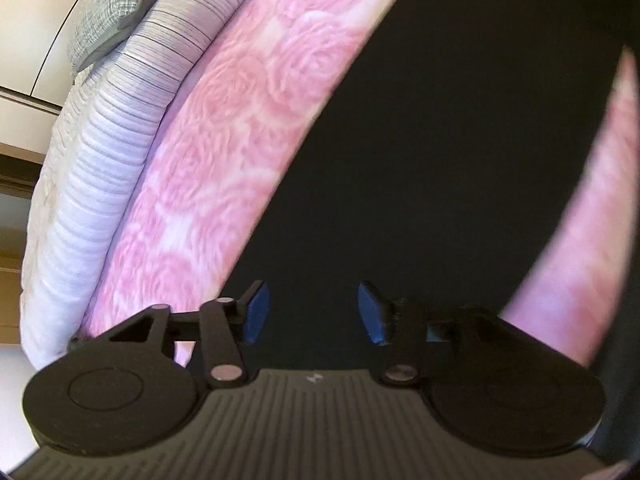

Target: Fold clothes

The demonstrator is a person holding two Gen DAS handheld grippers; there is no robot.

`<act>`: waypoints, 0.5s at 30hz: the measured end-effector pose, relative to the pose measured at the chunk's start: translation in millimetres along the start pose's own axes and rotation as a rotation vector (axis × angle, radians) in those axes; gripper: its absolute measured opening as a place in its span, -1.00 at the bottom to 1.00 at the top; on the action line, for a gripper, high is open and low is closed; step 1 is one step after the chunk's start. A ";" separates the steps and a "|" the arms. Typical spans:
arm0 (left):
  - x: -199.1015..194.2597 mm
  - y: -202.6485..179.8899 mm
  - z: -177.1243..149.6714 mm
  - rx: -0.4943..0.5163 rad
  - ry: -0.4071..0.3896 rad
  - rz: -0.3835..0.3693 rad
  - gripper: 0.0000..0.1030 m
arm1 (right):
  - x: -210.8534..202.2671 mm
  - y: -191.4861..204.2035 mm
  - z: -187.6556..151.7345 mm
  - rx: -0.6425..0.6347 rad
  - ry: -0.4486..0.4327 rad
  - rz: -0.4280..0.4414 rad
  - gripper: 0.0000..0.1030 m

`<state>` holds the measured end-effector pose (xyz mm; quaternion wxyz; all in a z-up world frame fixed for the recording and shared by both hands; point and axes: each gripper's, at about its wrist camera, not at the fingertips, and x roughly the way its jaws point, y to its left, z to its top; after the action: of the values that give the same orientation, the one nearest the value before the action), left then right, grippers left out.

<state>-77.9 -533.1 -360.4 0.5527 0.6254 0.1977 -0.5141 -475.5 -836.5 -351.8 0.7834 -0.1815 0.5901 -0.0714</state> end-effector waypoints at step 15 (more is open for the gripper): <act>110.8 99.1 25.8 -0.121 0.086 -0.403 -0.04 | 70.7 -30.0 40.5 -0.083 0.117 0.266 -0.04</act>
<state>35.6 -622.6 -404.0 0.4664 0.5602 0.3724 -0.5744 -413.3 -879.1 -394.6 0.7420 -0.1294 0.6562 0.0466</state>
